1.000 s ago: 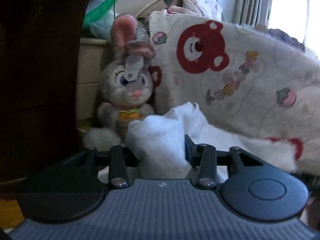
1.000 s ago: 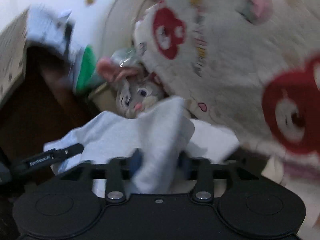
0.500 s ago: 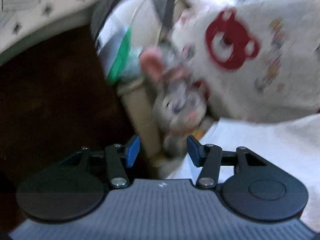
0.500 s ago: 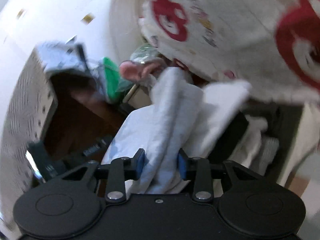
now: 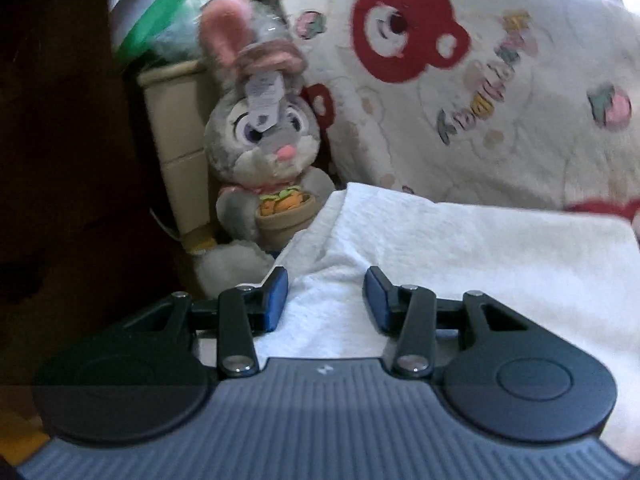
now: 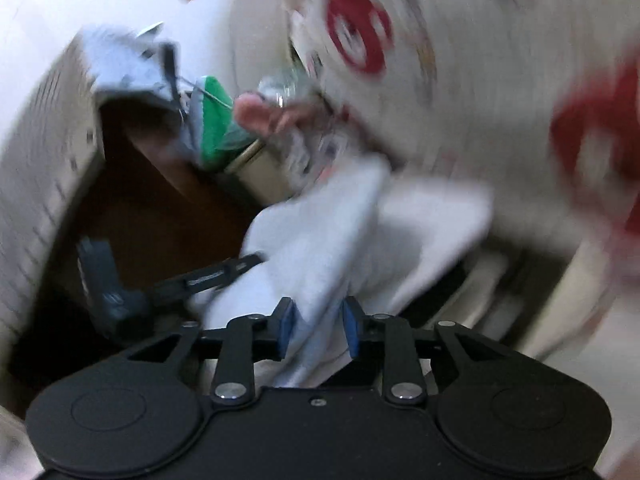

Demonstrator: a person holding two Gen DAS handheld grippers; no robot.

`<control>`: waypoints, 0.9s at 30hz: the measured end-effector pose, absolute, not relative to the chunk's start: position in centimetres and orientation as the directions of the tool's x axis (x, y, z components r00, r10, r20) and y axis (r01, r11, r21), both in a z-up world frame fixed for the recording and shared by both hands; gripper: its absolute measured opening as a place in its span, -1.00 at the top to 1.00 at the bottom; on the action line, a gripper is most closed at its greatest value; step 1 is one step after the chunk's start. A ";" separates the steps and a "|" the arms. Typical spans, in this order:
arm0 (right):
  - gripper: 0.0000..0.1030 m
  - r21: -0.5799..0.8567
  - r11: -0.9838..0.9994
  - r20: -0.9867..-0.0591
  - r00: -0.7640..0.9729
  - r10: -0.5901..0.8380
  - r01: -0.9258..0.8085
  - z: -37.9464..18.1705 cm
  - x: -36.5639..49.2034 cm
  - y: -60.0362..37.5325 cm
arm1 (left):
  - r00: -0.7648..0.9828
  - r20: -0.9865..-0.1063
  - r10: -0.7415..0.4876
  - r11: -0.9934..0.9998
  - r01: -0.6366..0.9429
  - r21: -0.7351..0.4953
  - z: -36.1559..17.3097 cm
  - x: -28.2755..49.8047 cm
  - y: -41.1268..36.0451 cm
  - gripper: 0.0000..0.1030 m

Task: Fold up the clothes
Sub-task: 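Lower the grey shirt onto the clothes stack and open both grippers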

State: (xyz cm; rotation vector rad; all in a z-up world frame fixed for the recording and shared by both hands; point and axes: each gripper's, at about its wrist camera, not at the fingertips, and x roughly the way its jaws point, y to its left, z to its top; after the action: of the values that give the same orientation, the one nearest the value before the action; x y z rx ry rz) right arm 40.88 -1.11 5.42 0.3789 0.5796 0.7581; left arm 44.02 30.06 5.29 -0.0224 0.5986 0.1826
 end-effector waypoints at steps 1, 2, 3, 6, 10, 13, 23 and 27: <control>0.46 0.414 0.715 -0.335 0.636 0.695 -0.564 6.6 40.1 -1.0 | 0.807 -0.565 0.173 0.983 -0.173 0.054 5.4 43.9 29.7 0.17; 0.50 0.309 0.701 -0.218 0.669 0.711 -0.643 7.7 38.6 -1.0 | 0.804 -0.568 0.177 0.983 -0.170 0.065 5.5 43.9 29.5 0.17; 0.50 0.206 0.686 -0.115 0.679 0.725 -0.698 8.7 37.3 -0.9 | 0.803 -0.570 0.172 0.984 -0.165 0.064 5.6 43.8 29.6 0.17; 0.48 0.153 0.657 -0.150 0.640 0.754 -0.738 10.1 38.4 1.7 | 0.814 -0.559 0.159 0.987 -0.128 0.094 6.1 43.1 29.7 0.17; 0.37 0.038 0.730 -0.306 0.688 0.658 -0.682 7.8 41.3 5.8 | 0.815 -0.531 0.231 0.971 -0.157 0.181 7.6 43.9 29.6 0.07; 0.35 0.031 0.767 -0.353 0.711 0.608 -0.641 5.3 42.4 6.7 | 0.789 -0.550 0.274 0.962 -0.218 0.168 7.9 44.9 30.4 0.12; 0.08 0.302 0.815 -0.425 0.696 0.579 -0.494 3.3 45.9 1.9 | 0.753 -0.617 0.226 0.965 -0.261 0.035 4.7 45.3 32.7 0.12; 0.04 0.479 0.762 -0.425 0.644 0.636 -0.435 1.7 47.0 -1.0 | 0.801 -0.552 0.230 0.969 -0.242 0.053 5.5 44.1 32.6 -0.07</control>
State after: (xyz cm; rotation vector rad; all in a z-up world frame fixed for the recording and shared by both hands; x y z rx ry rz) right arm 47.04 -0.96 1.73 0.3512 0.6144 0.6241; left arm 44.10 32.56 5.47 -0.0209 0.5889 0.2533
